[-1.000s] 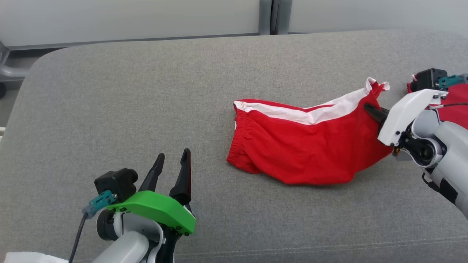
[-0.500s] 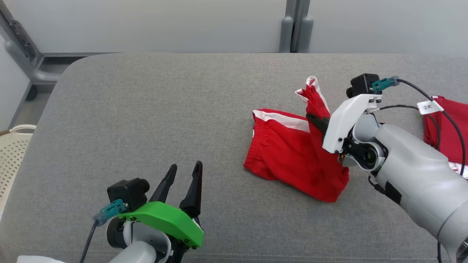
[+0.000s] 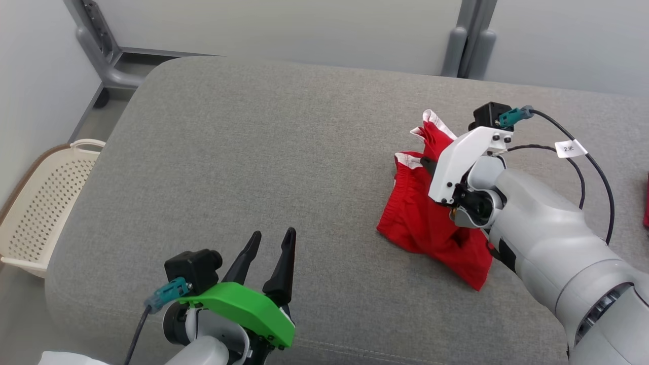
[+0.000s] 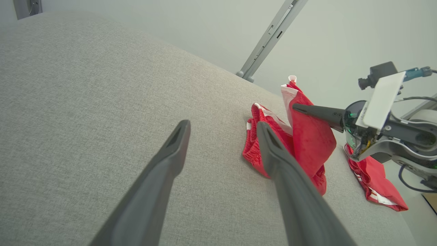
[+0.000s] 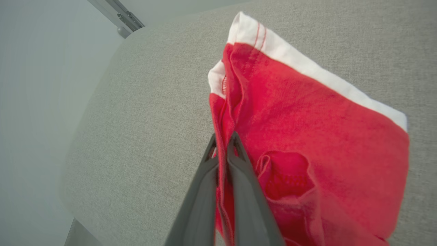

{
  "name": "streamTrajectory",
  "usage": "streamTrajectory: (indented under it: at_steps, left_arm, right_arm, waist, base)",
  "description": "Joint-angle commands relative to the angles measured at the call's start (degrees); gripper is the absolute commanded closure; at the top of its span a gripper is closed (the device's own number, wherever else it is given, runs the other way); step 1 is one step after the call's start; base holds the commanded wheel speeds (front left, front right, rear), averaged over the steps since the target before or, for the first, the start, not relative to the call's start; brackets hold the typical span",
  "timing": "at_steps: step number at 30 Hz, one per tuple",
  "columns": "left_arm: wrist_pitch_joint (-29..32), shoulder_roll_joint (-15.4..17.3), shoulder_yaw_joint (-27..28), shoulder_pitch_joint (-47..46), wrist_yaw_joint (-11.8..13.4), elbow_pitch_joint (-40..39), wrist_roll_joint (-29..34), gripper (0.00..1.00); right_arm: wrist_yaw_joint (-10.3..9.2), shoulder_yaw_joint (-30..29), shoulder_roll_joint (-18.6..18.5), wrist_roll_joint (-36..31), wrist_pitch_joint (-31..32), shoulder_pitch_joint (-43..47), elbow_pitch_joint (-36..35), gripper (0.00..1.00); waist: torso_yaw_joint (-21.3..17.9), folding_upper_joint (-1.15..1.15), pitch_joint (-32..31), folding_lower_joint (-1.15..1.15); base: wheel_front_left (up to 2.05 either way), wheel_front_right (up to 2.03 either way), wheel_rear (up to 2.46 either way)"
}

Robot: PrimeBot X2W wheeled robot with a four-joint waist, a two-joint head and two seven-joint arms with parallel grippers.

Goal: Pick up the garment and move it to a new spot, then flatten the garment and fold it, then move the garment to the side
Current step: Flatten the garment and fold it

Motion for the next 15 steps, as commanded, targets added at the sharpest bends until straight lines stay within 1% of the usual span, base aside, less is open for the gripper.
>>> streamTrajectory:
  at_steps: [1, 7, 8, 9, 10, 11, 12, 15]
  left_arm:
    - [0.0, -0.4, -0.1, -0.6, -0.3, 0.3, 0.5, 0.00]
    - [-0.2, -1.1, -0.1, -1.3, -1.0, 1.4, 0.4, 0.00]
    - [-0.3, -1.2, -0.1, -1.3, -1.1, 1.5, 0.4, 0.00]
    - [-0.3, -1.3, 0.0, -1.3, -1.2, 1.7, 0.4, 0.00]
    - [-0.4, -1.4, 0.0, -1.4, -1.2, 1.8, 0.4, 0.00]
    - [-0.4, -1.4, 0.0, -1.4, -1.2, 1.9, 0.3, 0.00]
    - [-0.4, -1.5, 0.1, -1.4, -1.3, 2.0, 0.3, 0.00]
    - [-0.5, -1.6, 0.2, -1.5, -1.3, 2.4, 0.1, 0.00]
  right_arm:
    - [0.00, 0.0, 0.6, -0.3, 0.0, -1.1, 1.7, 1.00]
    - [0.00, 0.1, 2.4, -1.2, 0.1, -2.2, 5.6, 1.00]
    - [0.00, 0.2, 2.6, -1.3, 0.2, -2.2, 5.9, 0.85]
    - [0.00, 0.2, 2.8, -1.5, 0.6, -2.1, 6.0, 0.67]
    - [0.00, 0.4, 2.9, -1.7, 0.9, -2.1, 6.2, 0.57]
    - [0.00, 0.4, 3.0, -2.0, 0.9, -2.0, 6.3, 0.25]
    - [0.00, 0.5, 3.0, -2.2, 0.7, -2.1, 6.4, 0.00]
    - [0.00, 0.0, 2.6, -2.5, 0.4, -1.7, 6.5, 0.00]
  waist:
    - [1.8, 0.00, 1.0, 0.00]
    - [3.2, 0.00, 1.7, 0.00]
    - [3.3, 0.00, 1.8, 0.00]
    - [3.4, 0.00, 1.9, 0.00]
    - [3.5, 0.00, 1.9, 0.00]
    - [3.5, 0.00, 1.9, 0.00]
    - [3.5, 0.00, 1.9, 0.00]
    - [3.1, 0.00, 1.9, 0.00]
  base:
    - [0.00, 0.00, 0.00]
    - [0.00, 0.00, 0.00]
    - [0.00, 0.00, 0.00]
    - [0.00, 0.00, 0.00]
    - [0.00, 0.00, 0.00]
    - [0.00, 0.00, 0.00]
    - [0.00, 0.00, 0.00]
    - [0.00, 0.00, 0.00]
